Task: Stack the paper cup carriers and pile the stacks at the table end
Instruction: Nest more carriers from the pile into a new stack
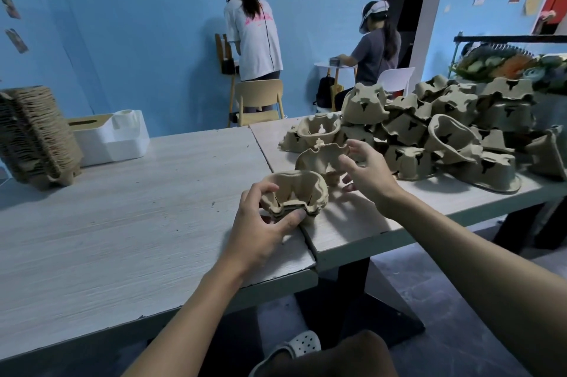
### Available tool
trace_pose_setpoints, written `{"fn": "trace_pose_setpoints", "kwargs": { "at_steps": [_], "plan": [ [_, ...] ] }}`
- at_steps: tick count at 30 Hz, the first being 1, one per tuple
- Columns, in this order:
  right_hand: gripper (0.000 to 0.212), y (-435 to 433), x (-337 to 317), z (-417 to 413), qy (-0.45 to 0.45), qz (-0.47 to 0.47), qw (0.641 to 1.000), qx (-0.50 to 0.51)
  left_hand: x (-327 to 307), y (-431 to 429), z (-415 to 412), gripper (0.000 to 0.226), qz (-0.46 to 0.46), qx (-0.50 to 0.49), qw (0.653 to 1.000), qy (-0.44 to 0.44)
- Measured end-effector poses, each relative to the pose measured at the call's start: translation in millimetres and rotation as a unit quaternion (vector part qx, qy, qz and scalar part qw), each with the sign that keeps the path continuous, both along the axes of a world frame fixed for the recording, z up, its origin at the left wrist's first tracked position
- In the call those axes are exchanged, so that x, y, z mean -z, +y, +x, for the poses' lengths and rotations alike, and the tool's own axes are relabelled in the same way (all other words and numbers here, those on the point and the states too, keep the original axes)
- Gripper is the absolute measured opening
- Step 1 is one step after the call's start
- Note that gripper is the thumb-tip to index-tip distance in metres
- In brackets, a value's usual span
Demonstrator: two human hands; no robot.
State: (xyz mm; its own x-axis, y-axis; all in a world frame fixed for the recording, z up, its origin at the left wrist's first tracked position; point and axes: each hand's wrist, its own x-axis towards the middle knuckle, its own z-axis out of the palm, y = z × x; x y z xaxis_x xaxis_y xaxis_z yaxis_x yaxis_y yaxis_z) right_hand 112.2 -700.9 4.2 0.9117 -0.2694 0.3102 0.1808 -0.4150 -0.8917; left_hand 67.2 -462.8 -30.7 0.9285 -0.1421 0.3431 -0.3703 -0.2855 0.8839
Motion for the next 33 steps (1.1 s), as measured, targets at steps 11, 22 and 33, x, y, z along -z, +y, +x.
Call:
{"fn": "trace_pose_setpoints", "kwargs": {
  "at_steps": [11,22,33],
  "plan": [
    [0.016,4,-14,14,-0.042,0.041,0.997,-0.045,-14,16,32,0.044,0.012,-0.039,0.999,-0.008],
    [0.015,73,-36,93,-0.184,-0.079,0.976,-0.082,-18,48,127,0.053,0.035,-0.113,0.993,-0.013],
    [0.022,108,-5,106,-0.228,-0.18,0.938,-0.19,-11,60,135,0.095,0.05,-0.1,0.994,0.0]
  ]
}}
